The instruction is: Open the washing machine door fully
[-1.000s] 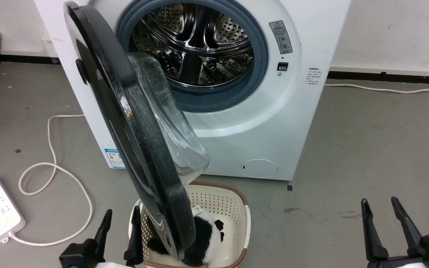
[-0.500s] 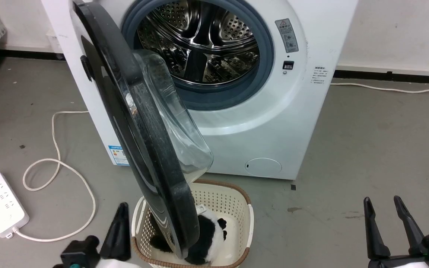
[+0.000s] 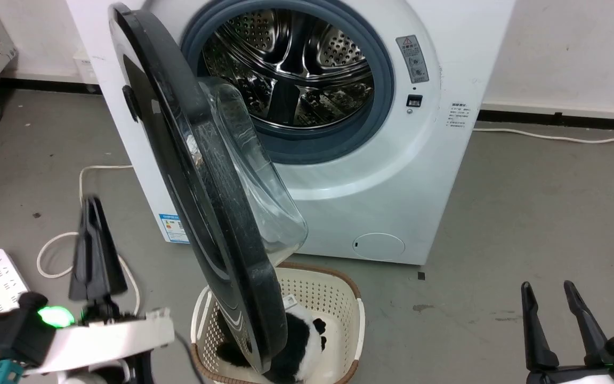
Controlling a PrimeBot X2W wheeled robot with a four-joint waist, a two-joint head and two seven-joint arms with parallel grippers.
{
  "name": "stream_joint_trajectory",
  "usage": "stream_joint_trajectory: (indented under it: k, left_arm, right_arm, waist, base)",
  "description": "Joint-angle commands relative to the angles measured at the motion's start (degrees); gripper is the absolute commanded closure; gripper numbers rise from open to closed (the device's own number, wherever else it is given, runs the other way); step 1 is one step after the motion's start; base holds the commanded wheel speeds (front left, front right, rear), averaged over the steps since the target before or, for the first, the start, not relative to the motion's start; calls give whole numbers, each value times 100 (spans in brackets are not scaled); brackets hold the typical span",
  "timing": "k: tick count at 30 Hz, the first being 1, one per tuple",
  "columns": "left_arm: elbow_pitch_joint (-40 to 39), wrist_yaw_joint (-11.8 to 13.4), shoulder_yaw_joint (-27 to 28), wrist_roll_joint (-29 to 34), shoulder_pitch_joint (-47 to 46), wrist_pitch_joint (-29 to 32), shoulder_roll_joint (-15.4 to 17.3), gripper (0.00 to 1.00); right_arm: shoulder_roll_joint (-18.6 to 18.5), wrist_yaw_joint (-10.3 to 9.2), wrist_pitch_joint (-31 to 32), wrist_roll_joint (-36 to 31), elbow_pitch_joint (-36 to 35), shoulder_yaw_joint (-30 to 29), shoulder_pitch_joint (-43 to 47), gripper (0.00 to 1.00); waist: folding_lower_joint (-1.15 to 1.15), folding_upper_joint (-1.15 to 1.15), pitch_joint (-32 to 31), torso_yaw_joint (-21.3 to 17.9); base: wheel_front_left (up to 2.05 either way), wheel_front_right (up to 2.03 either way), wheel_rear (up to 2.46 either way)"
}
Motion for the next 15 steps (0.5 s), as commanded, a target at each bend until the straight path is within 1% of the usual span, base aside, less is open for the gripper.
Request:
stream_joint_trajectory:
  k: [1,5,8,11,15]
  left_arm:
    - [-217,20,-64,47,-134,-25,8,100]
    - [-658,31,-347,164,-280,-25,8,100]
    - [-766,27,-724,356,-252,-25,8,100]
    - [-655,-11,-1215,505,-145,-25,8,100]
    - [-320,-64,-1881,608,-35,-25,8,100]
  right_arm:
    - [24,5,-26,62,5,-8,-32,0]
    - [25,5,-26,78,5,-3,-32,0]
    - [25,5,-26,100,11,-2,-34,0]
    - [25,5,-26,125,18,5,-33,0]
    - [25,5,-26,169,46,13,-27,0]
  waist:
    - [0,0,-14,4]
    - [0,0,-41,13]
    - [0,0,-55,16]
    - [0,0,-55,23]
    - [0,0,-32,34]
  base:
    - [0,0,0]
    - [0,0,0]
    - [0,0,0]
    - [0,0,0]
    - [0,0,0]
